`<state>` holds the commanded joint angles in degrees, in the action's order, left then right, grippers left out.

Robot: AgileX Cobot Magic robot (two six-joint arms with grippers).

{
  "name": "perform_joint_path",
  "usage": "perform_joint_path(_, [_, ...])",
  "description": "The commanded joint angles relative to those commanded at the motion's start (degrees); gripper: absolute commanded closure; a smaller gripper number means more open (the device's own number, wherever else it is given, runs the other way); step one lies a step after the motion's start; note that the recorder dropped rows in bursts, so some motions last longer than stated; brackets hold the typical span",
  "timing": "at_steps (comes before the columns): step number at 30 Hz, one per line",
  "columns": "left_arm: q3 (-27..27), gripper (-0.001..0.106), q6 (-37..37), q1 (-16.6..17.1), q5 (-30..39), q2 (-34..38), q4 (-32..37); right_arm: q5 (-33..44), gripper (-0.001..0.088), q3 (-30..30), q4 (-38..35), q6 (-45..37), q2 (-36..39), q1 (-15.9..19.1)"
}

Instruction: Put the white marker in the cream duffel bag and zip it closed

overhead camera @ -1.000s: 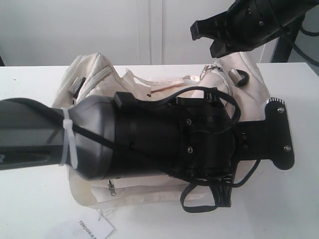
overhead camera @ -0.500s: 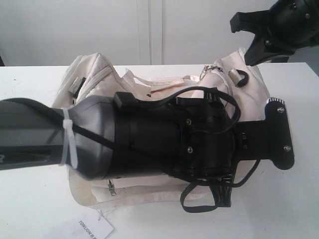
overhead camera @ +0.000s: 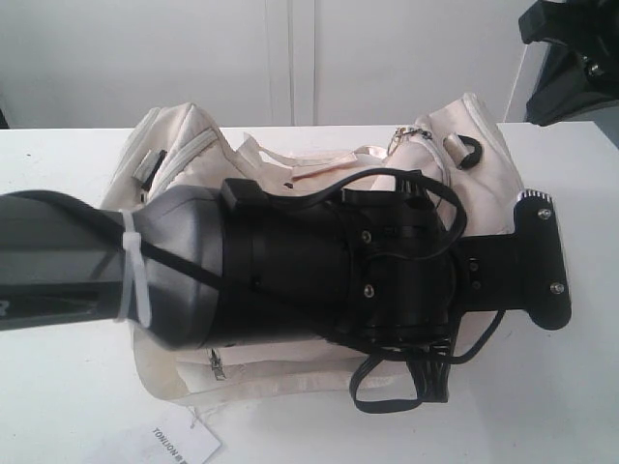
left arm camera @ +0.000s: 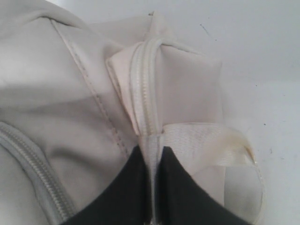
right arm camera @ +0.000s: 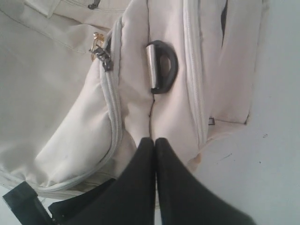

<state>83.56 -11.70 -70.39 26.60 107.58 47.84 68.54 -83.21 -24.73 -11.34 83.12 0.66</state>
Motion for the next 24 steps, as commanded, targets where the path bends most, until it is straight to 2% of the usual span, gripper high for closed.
perform_joint_path(5, [0.0,0.105,0.0,0.0,0.0,0.0,0.0,0.4,0.0868,0.0,0.0,0.0,-0.1,0.0])
perform_joint_path(7, [0.0,0.102,0.0,0.0,0.0,0.0,0.0,0.4,0.0868,0.0,0.0,0.0,-0.1,0.0])
perform_joint_path(10, [0.0,0.088,0.0,0.0,0.0,0.0,0.0,0.4,0.0868,0.0,0.0,0.0,-0.1,0.0])
perform_joint_path(14, [0.0,0.060,0.0,0.0,0.0,0.0,0.0,0.4,0.0868,0.0,0.0,0.0,-0.1,0.0])
perform_joint_path(16, [0.0,0.053,0.0,0.0,0.0,-0.1,0.0,0.3,0.0868,0.0,-0.1,0.0,-0.1,0.0])
perform_joint_path(21, [0.0,0.050,-0.1,0.0,0.0,-1.5,-0.9,0.1,0.0868,0.0,-0.1,0.0,-0.1,0.0])
perform_joint_path(24, [0.0,0.050,-0.1,0.0,0.0,-3.0,-4.8,-0.1,0.0868,0.0,-0.1,0.0,-0.1,0.0])
